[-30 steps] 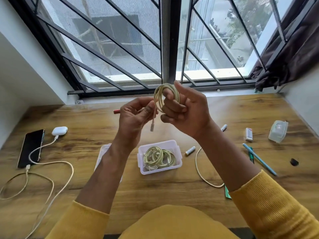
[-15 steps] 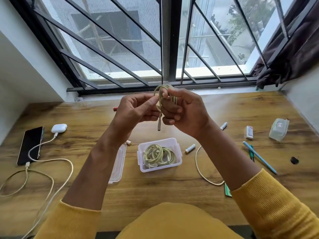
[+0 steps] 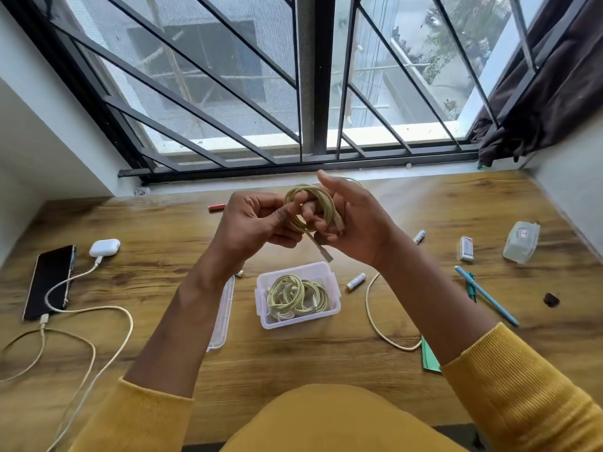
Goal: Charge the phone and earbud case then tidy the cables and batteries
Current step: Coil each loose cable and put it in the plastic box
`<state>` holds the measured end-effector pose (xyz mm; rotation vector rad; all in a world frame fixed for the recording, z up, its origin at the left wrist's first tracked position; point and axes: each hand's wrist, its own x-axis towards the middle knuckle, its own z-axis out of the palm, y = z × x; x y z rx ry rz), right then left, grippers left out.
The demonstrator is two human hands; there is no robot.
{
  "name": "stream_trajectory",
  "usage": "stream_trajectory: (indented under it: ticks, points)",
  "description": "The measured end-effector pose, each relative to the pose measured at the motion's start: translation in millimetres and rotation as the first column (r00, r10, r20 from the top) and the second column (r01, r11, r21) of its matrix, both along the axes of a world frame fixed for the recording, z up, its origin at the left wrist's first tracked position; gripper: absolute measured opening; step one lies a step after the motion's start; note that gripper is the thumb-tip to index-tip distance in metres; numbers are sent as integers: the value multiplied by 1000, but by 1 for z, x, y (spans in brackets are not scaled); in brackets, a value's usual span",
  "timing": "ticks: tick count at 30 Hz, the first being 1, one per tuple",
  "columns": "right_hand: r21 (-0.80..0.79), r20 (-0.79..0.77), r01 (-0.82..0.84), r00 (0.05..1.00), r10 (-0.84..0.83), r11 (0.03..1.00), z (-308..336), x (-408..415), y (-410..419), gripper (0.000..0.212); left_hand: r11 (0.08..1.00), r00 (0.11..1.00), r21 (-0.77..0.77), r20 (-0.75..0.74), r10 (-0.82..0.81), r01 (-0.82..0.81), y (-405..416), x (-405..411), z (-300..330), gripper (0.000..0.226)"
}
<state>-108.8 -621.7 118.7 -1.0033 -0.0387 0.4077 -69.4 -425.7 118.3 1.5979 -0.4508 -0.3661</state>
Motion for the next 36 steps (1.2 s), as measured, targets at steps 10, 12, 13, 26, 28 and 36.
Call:
stream_trajectory:
  ticks: [10,12,13,26,28,36]
  points:
    - [-395,330,408,899,-288,823,-15,-3,-7,21,977,977,20,-40,211,-210,13,4,-15,9]
    - [-474,440,494,850,-290,729,-17,0,-7,16,978,978,40,-33,205,-204,15,4,-15,9]
    - [-499,488,537,823,-291,681,-18,1,-7,14,980,981,46,-30,193,-191,16,4,-14,10]
    - [-546,620,615,754,-219,569,-25,7,2,9,1000,990,-30,-140,-13,9,14,-4,-8,15]
    - [-500,574,560,785,-230,661,-24,6,2,13,999,993,15,-111,47,-45,13,-1,-11,12]
    - [-409,354,379,904,-238,830,-34,2,3,20,959,979,197,31,201,-203,11,3,-24,9]
